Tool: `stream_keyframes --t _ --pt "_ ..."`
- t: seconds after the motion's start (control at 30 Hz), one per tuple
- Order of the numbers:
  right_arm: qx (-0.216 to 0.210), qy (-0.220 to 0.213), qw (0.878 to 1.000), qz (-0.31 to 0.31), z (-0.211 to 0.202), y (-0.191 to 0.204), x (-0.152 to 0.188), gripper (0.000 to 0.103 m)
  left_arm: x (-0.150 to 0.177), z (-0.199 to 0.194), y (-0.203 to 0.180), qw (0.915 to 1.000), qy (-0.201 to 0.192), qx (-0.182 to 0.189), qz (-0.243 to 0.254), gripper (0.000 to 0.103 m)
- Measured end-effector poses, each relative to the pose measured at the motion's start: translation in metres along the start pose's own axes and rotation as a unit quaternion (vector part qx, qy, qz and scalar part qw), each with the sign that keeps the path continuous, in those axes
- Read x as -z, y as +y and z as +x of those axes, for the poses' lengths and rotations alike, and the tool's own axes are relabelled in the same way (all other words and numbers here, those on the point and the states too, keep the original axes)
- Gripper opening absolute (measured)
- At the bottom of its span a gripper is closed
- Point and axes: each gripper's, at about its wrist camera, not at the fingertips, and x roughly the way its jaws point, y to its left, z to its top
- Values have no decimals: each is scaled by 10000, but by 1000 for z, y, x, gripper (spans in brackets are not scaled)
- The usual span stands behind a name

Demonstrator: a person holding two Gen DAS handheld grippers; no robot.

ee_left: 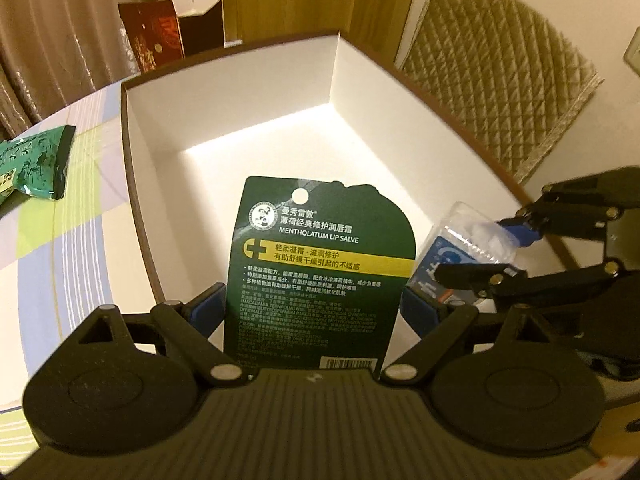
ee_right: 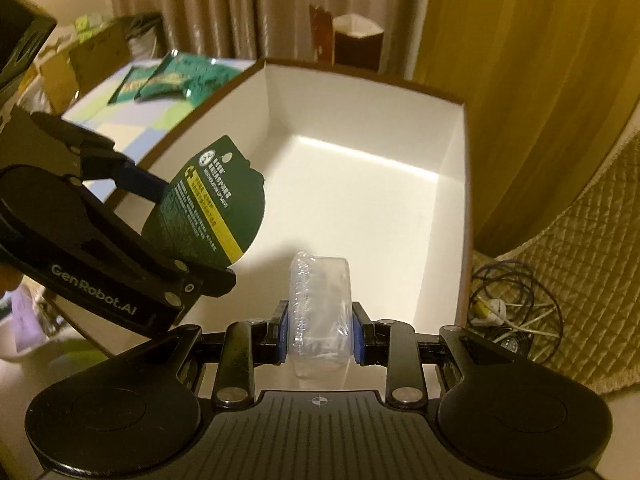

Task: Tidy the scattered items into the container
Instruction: 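Carry the green card and clear box over the cardboard box with both grippers, then open both grippers to drop the green card and clear box inside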

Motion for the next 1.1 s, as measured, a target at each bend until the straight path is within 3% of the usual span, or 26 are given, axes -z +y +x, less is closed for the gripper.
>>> stream_keyframes --t 0.33,0.77,0.93,1.1 --pt "-52 372 9990 -260 20 -7 2 27 -5 15 -10 9983 289 -327 383 90" --pt "-69 242 9989 -383 21 -6 3 31 -10 16 -10 9975 322 -360 523 94" --pt "-57 200 9984 -518 20 -1 6 39 -10 14 -10 9974 316 -354 542 94" --pt "-237 6 9986 -467 16 4 6 72 -10 7 -8 9980 278 -295 475 100"
